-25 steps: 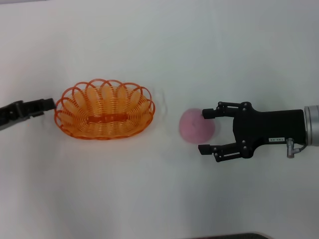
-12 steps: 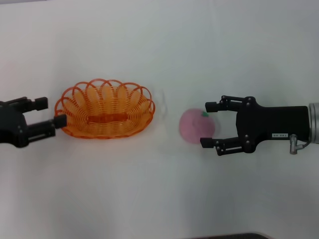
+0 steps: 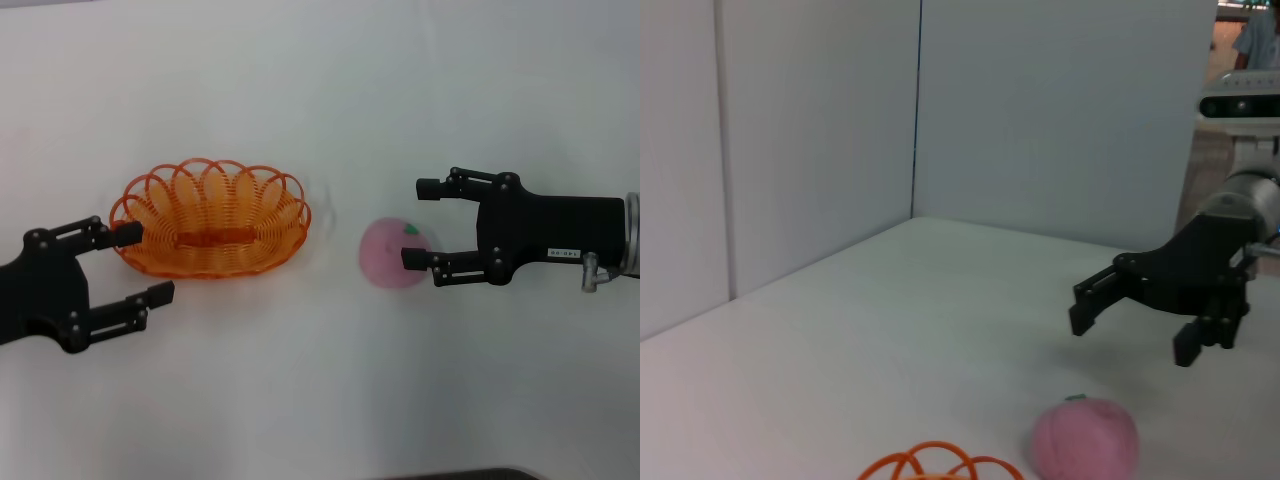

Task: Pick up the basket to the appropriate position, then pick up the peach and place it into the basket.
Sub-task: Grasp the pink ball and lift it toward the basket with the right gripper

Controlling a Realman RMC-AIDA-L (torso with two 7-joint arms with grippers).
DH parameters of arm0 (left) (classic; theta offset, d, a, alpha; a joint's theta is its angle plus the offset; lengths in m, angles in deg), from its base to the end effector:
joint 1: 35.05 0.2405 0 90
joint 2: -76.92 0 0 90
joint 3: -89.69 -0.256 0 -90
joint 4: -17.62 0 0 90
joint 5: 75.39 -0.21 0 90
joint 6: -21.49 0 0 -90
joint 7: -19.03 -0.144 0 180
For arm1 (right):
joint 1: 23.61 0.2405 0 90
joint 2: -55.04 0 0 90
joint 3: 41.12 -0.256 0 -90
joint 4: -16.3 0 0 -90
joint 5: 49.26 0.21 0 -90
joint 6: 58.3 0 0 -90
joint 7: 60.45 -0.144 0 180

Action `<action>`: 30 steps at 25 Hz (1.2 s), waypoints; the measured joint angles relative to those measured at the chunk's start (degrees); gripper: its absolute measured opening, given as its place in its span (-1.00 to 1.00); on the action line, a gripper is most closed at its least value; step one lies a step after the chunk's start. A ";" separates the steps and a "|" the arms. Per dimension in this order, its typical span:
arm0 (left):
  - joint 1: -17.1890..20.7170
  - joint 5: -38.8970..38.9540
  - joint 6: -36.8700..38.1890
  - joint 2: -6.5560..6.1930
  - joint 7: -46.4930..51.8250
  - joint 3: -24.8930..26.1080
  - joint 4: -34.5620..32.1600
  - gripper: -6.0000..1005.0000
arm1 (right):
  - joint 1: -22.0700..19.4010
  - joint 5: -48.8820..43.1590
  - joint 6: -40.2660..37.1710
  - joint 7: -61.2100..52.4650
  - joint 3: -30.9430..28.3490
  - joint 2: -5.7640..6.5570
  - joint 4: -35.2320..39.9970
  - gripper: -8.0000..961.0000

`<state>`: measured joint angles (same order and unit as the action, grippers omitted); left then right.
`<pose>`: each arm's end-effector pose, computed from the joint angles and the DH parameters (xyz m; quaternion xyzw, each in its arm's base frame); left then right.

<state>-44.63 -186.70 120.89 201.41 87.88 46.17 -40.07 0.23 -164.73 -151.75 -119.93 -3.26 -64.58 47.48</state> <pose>-0.2954 0.2380 0.0170 -0.9494 -0.1381 -0.2270 0.1675 0.2941 0.2764 -0.0210 -0.9480 0.1433 0.2540 0.1271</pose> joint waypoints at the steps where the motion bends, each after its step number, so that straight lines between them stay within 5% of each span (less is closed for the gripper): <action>1: 0.09 -0.01 0.23 0.00 -0.16 0.13 0.21 0.44 | -0.04 0.04 0.02 0.00 -0.01 0.00 -0.02 0.90; 22: 2.02 -7.45 0.88 -0.07 -7.13 2.68 4.11 0.43 | -1.37 -0.45 0.36 0.34 0.54 0.10 -0.88 0.90; 30: 2.11 -7.50 3.04 -0.18 -6.97 4.44 4.32 0.43 | -0.52 -0.70 -8.60 -24.22 0.22 2.84 3.54 0.90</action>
<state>-42.52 -194.19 123.93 201.23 80.91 50.60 -35.75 -0.29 -165.43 -160.35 -144.15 -3.05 -61.73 51.02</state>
